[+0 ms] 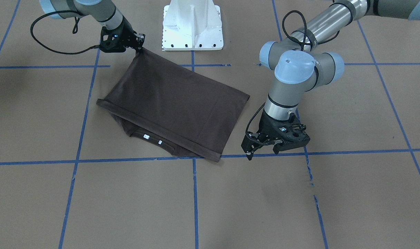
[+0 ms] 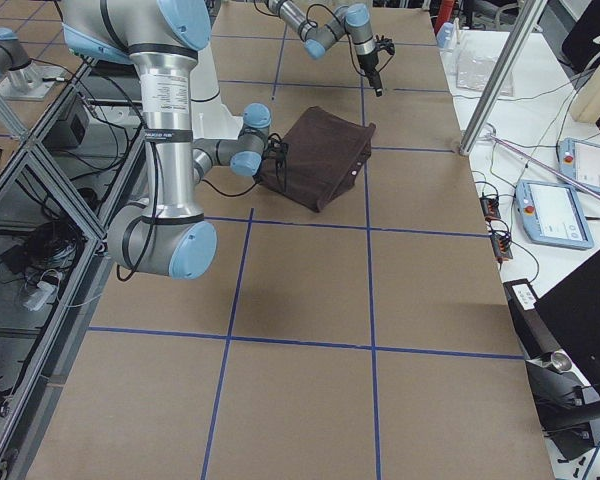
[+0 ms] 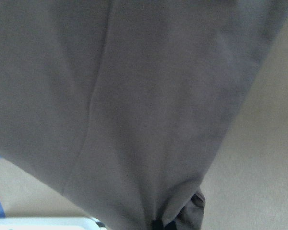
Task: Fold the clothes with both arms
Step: 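Drag the folded shirt corner toward the robot with the right gripper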
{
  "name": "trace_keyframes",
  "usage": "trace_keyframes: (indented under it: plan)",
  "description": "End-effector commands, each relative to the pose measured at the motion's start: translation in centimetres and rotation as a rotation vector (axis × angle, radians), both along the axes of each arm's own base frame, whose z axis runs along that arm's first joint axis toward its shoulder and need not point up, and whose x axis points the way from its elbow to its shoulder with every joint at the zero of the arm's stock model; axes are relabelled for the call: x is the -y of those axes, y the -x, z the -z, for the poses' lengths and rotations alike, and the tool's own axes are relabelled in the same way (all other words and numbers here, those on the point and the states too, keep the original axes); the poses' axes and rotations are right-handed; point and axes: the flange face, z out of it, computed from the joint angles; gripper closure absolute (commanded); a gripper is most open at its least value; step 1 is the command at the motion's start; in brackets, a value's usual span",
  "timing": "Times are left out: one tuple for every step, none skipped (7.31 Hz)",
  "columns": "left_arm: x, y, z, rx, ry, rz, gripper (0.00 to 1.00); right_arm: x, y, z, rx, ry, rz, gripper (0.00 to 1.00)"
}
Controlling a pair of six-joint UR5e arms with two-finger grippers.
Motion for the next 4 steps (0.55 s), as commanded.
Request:
trace_keyframes:
  plan:
    - [-0.2,0.1,-0.3,-0.011,-0.008,-0.001,0.0,-3.2,-0.3,1.3,0.015,0.04,0.034,0.01]
    - [-1.1,-0.1,0.7,-0.03,-0.009,-0.013,0.0,-2.4,-1.1,2.4,0.04,0.017,-0.011,0.0]
    - [-4.7,0.2,-1.3,-0.083,0.082,-0.08,0.0,-0.4,-1.7,3.1,0.054,-0.015,-0.097,0.0]
    - [-9.2,0.9,-1.0,-0.157,0.163,-0.079,0.0,1.7,-2.1,3.7,0.069,-0.057,-0.196,0.0]
